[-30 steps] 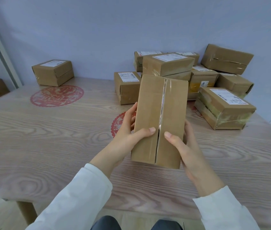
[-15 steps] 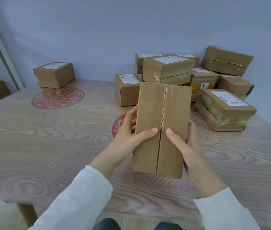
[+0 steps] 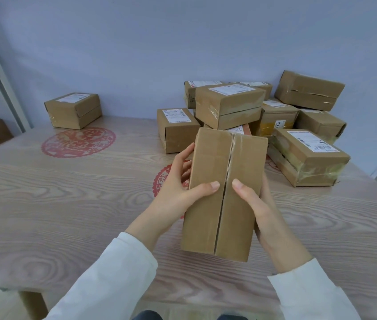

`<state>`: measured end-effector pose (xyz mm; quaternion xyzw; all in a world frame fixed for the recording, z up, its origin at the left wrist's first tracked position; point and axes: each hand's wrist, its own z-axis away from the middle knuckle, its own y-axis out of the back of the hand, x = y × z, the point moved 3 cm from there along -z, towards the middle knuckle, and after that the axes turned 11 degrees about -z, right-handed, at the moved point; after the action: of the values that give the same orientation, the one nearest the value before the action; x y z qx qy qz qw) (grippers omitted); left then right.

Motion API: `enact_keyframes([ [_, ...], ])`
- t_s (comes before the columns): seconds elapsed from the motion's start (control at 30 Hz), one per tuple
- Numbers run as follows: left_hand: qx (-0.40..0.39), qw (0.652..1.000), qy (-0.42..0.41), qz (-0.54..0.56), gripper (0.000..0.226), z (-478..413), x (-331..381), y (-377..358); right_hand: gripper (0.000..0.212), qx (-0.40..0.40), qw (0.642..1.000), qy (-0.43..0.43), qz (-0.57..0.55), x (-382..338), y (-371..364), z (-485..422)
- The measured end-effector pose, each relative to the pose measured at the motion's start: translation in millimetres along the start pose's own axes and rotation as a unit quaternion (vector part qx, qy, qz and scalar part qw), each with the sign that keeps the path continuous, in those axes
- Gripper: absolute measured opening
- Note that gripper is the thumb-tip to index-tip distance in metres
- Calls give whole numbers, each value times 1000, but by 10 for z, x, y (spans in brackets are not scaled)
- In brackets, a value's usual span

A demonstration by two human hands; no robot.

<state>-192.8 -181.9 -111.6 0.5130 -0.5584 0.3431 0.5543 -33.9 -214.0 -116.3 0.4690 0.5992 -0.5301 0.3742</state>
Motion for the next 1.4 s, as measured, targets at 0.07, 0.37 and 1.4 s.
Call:
enact_keyframes([
  [0.07, -11, 1000, 7, -10, 108, 12, 13, -7, 71, 10, 1000, 6, -4, -19, 3, -17],
  [0.37, 3, 1000, 11, 0, 106, -10, 67, -20, 75, -7, 1000, 10, 17, -93, 1, -6],
  [1.4, 6, 996, -79, -50, 90, 52, 278, 33, 104, -14, 995, 80, 65, -272, -33, -2],
])
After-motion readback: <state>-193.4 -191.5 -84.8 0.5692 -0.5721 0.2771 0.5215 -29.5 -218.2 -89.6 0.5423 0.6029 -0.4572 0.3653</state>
